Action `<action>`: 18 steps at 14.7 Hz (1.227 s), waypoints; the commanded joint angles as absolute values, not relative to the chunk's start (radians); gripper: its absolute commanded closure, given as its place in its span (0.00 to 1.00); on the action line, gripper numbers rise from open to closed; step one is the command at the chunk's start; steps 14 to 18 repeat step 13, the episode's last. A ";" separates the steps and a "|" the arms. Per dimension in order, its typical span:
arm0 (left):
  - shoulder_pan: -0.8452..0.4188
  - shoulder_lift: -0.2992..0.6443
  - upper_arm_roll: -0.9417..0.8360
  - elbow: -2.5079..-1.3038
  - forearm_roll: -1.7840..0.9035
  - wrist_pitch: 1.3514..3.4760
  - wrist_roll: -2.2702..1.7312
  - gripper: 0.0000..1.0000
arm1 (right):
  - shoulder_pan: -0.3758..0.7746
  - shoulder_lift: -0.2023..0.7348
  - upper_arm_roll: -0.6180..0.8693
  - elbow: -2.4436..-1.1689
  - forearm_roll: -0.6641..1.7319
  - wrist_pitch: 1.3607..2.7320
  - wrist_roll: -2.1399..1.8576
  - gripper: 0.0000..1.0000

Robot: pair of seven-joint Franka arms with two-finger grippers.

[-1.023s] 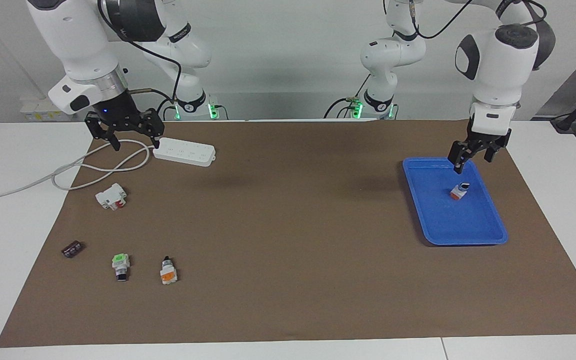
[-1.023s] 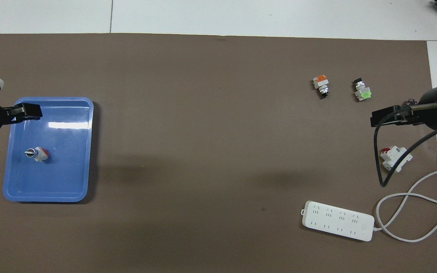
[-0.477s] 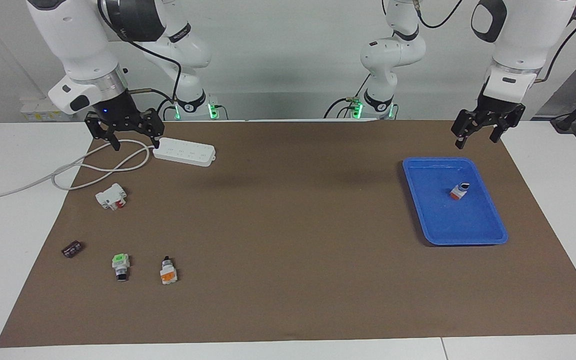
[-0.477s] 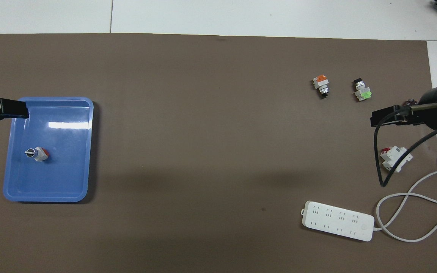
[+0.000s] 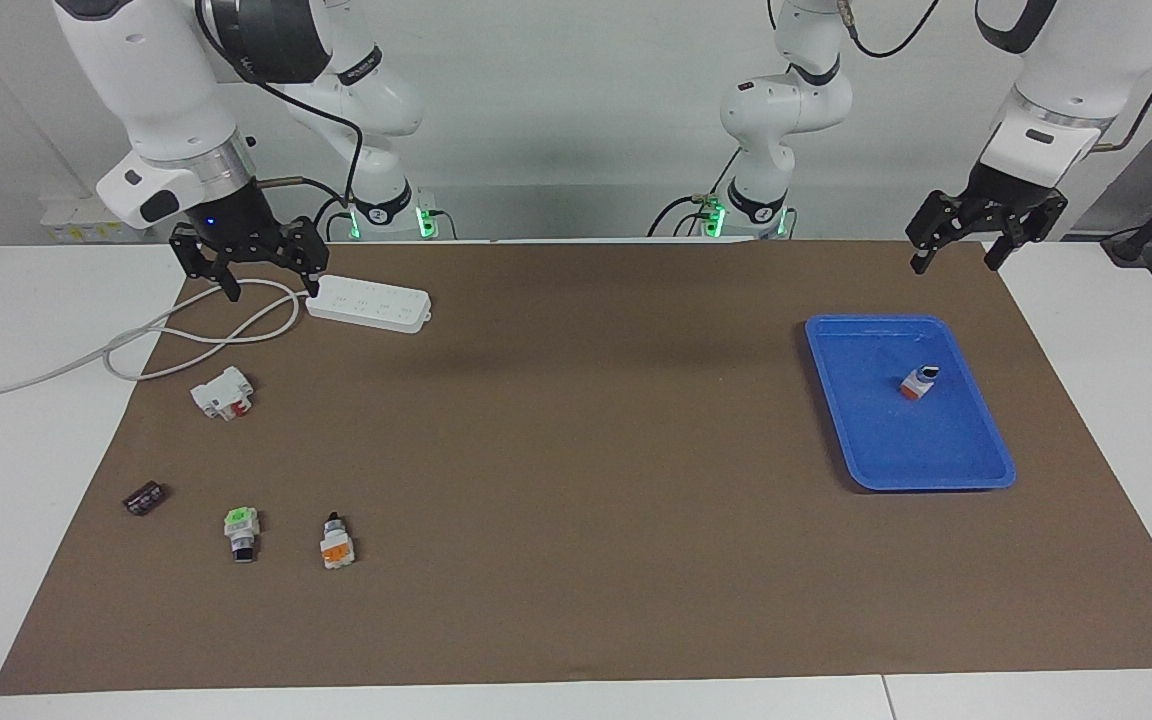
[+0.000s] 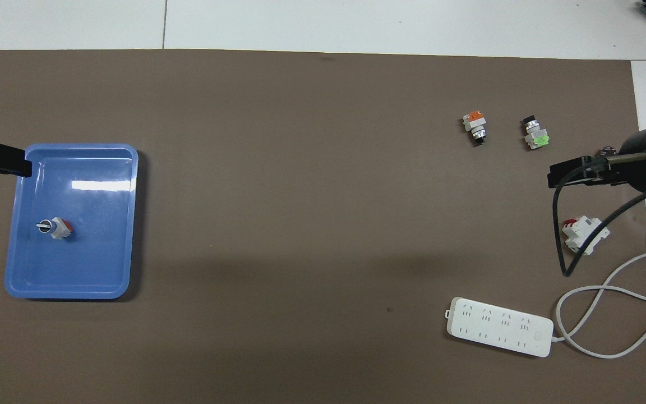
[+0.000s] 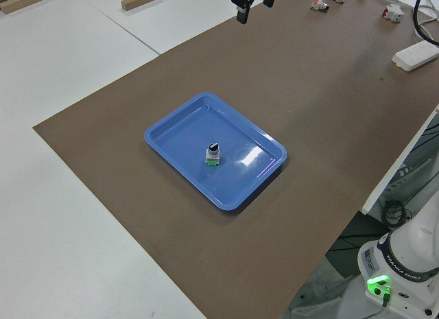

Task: Turn and place switch with both arms

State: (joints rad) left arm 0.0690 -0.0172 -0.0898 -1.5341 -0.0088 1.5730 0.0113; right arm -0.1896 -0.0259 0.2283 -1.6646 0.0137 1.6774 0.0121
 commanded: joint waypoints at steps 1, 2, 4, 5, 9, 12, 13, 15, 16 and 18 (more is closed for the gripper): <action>0.008 0.008 -0.032 -1.473 -0.028 1.503 0.038 0.00 | -0.198 -0.025 0.236 -1.660 0.017 1.669 0.023 0.00; -0.020 -0.001 -0.011 -1.474 -0.025 1.506 0.043 0.00 | -0.196 -0.025 0.236 -1.660 0.017 1.669 0.023 0.00; -0.055 -0.027 0.050 -1.495 -0.029 1.503 0.044 0.00 | -0.196 -0.025 0.236 -1.660 0.017 1.669 0.023 0.00; -0.060 -0.031 0.055 -1.512 -0.031 1.500 0.046 0.00 | -0.196 -0.025 0.235 -1.660 0.017 1.669 0.023 0.00; -0.069 -0.060 0.058 -1.569 -0.034 1.512 0.052 0.00 | -0.196 -0.025 0.236 -1.660 0.017 1.669 0.023 0.00; -0.064 -0.058 0.055 -1.583 -0.034 1.514 0.055 0.00 | -0.196 -0.025 0.236 -1.660 0.017 1.670 0.023 0.00; -0.061 -0.058 0.054 -1.583 -0.034 1.517 0.055 0.00 | -0.196 -0.025 0.236 -1.660 0.017 1.669 0.023 0.00; -0.061 -0.058 0.054 -1.583 -0.034 1.517 0.055 0.00 | -0.196 -0.025 0.236 -1.660 0.017 1.669 0.023 0.00; -0.061 -0.058 0.054 -1.583 -0.034 1.517 0.055 0.00 | -0.196 -0.025 0.236 -1.660 0.017 1.669 0.023 0.00; -0.061 -0.058 0.054 -1.583 -0.034 1.517 0.055 0.00 | -0.196 -0.025 0.236 -1.660 0.017 1.669 0.023 0.00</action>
